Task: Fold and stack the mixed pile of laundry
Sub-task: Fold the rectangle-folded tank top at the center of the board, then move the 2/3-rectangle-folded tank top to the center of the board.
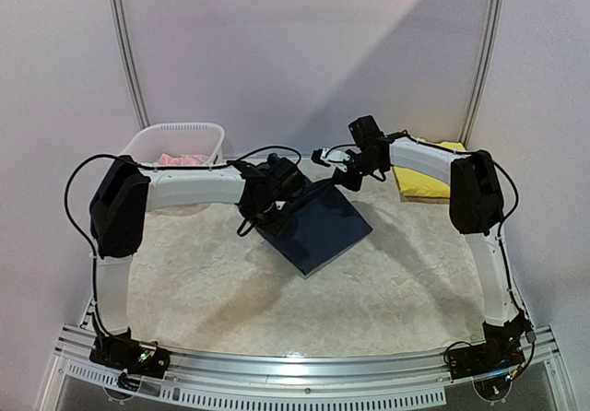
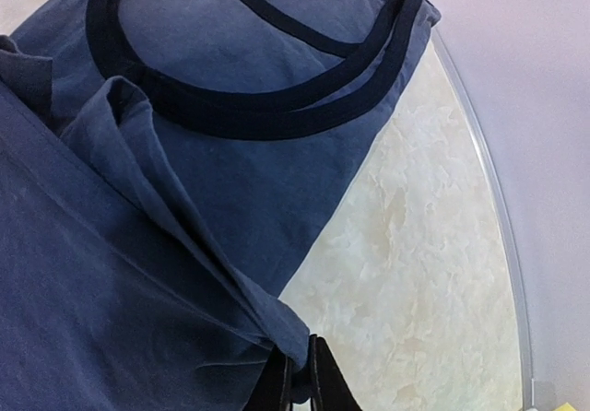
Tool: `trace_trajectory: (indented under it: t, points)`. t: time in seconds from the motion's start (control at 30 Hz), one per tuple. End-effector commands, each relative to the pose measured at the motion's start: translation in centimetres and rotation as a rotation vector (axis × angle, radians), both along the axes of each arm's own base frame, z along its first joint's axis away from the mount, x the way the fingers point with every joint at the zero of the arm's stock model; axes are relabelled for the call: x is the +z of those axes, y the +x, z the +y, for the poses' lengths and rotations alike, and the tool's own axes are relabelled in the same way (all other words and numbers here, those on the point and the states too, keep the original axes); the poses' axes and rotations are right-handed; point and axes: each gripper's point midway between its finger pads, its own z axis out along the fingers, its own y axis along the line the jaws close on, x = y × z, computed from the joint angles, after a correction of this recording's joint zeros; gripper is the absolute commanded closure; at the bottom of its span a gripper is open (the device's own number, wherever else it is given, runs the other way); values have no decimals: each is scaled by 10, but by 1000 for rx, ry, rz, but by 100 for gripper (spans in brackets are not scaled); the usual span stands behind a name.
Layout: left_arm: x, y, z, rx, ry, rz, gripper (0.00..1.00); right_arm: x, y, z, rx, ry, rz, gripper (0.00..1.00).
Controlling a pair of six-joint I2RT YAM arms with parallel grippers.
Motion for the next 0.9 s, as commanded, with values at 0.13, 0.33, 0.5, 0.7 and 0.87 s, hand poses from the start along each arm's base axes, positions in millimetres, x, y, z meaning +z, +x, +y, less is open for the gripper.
trace_trajectory:
  t: [0.13,0.33,0.5,0.7,0.87]
  points:
    - [3,37,12,112,14,-61,78,-26,38,-3,-99,-33,-50,66]
    - [56,26,-16,91,-1,-213,55,14,4,-35,-132,-2,22,59]
    - [79,-10,-65,-42,-87,-218,52,20,-62,-60,-83,-43,133,56]
    - [40,-73,-129,-259,-199,-66,52,-11,-88,-85,-129,-109,292,57]
    - [14,-92,-151,-337,-231,8,54,-35,-84,-92,-183,-121,393,61]
